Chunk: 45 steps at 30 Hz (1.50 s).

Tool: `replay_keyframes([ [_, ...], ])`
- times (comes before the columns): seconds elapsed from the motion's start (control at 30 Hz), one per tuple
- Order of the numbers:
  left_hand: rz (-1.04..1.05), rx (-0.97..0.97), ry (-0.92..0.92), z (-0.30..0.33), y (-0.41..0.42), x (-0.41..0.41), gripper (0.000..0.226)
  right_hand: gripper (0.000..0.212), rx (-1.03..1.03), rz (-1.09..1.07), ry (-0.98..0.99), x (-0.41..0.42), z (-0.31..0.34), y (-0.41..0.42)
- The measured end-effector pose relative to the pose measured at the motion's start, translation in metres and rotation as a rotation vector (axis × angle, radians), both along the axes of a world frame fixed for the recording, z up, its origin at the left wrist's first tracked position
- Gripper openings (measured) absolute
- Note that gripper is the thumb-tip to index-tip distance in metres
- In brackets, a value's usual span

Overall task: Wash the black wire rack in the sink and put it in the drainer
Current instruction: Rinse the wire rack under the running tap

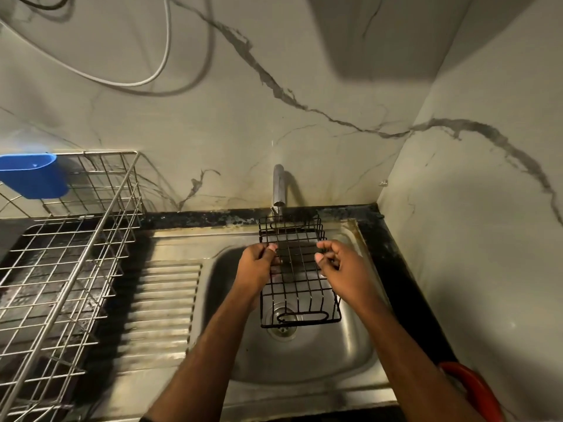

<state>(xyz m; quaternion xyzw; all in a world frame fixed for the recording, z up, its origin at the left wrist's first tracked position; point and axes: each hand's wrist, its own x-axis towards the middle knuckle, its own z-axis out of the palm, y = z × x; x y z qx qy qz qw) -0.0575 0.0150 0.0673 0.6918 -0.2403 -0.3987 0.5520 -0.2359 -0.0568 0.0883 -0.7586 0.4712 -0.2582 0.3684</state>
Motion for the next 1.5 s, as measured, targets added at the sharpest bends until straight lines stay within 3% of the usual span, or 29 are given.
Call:
replay_keyframes([
  [0.13, -0.071, -0.001, -0.23, -0.005, 0.011, -0.001, 0.013, 0.04, -0.121, -0.02, 0.3, 0.003, -0.004, 0.0],
  [0.33, -0.11, 0.038, -0.83, -0.009, 0.027, 0.003, 0.016, 0.05, -0.021, 0.042, 0.112, 0.025, 0.003, 0.002],
  [0.57, -0.323, 0.113, -1.477, -0.006, 0.048, 0.007, 0.034, 0.091, 0.429, -0.058, -0.293, 0.048, 0.007, 0.009],
  [0.63, -0.355, 0.054, -1.587, -0.007, 0.052, 0.007, 0.031, 0.1, 0.459, -0.102, -0.279, 0.048, 0.005, 0.006],
  [0.73, -0.424, -0.035, -1.724, -0.01, 0.052, 0.008, 0.02, 0.109, 0.334, -0.056, -0.022, 0.044, -0.005, 0.003],
  [0.8, -0.449, -0.052, -1.765, -0.011, 0.053, 0.007, 0.017, 0.101, 0.329, -0.044, 0.002, 0.04, -0.012, 0.0],
  [0.93, -0.465, -0.066, -1.807, -0.015, 0.055, 0.005, 0.013, 0.056, 0.499, -0.051, -0.162, 0.027, -0.007, -0.005],
  [1.03, -0.487, -0.053, -1.83, -0.019, 0.051, 0.005, 0.012, 0.048, 0.514, -0.068, -0.241, 0.019, -0.016, -0.008],
  [1.2, -0.464, -0.056, -1.685, -0.024, 0.047, 0.006, 0.01, 0.059, 0.336, -0.054, -0.228, 0.011, -0.022, -0.01],
  [1.27, -0.359, -0.197, -1.549, -0.022, 0.048, 0.007, 0.014, 0.067, 0.319, -0.068, -0.258, 0.006, -0.021, -0.012],
  [1.37, -0.122, -0.301, -1.378, -0.013, 0.051, 0.005, 0.028, 0.063, 0.3, -0.07, -0.297, -0.004, -0.018, -0.012],
  [1.43, 0.008, -0.216, -1.317, -0.006, 0.049, 0.008, 0.032, 0.084, 0.378, -0.06, -0.354, -0.009, -0.019, -0.013],
  [1.5, -0.092, -0.03, -1.284, 0.005, 0.045, 0.01, 0.053, 0.098, 0.425, -0.026, -0.407, -0.011, -0.024, -0.013],
])
